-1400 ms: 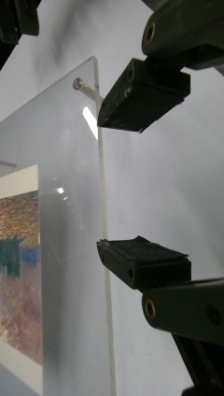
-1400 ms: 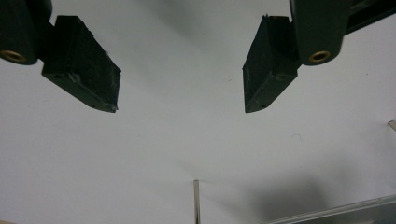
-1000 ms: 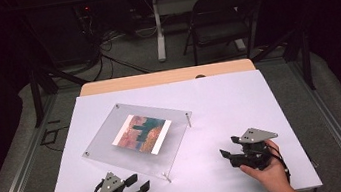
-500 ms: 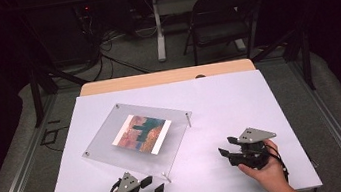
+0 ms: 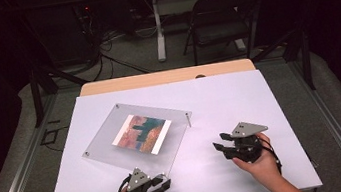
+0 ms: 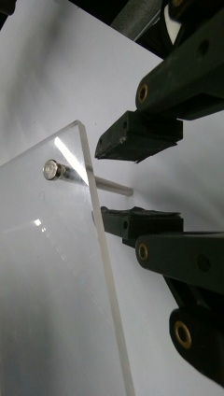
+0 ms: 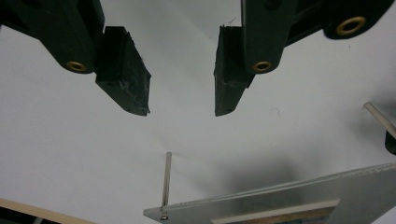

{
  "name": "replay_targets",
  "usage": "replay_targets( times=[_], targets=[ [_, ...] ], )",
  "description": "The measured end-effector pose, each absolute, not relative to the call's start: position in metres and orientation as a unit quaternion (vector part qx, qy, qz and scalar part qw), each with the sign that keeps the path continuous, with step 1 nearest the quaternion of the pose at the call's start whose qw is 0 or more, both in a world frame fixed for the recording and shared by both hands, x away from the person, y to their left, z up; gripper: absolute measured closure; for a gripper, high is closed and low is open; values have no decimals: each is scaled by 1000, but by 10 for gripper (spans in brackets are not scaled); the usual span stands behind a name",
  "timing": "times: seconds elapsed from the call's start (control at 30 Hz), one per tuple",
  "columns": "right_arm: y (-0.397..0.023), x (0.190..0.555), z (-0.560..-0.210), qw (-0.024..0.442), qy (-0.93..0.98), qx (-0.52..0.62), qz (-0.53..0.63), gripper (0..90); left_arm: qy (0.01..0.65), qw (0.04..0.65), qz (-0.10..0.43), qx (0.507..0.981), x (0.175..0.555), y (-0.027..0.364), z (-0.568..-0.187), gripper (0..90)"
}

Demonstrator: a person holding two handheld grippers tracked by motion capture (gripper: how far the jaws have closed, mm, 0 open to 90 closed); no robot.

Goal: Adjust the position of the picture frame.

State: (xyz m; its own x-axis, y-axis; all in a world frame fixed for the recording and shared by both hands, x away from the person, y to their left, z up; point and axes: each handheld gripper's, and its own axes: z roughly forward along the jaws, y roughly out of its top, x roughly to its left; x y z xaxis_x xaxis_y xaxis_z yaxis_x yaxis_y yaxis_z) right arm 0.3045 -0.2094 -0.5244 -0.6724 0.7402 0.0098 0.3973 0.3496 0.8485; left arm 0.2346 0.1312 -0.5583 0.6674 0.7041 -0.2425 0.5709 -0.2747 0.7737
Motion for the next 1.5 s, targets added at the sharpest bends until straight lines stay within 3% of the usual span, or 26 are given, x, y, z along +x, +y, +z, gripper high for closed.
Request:
replay_targets(
  times=[0.73, 1.5],
  targets=[
    [-182, 341, -523, 182, 804, 341, 451, 602, 401, 440, 76, 800, 245, 120, -562, 826],
    [-152, 382, -537, 160, 808, 349, 448, 642, 405, 463, 73, 785, 236, 144, -539, 854]
  ],
)
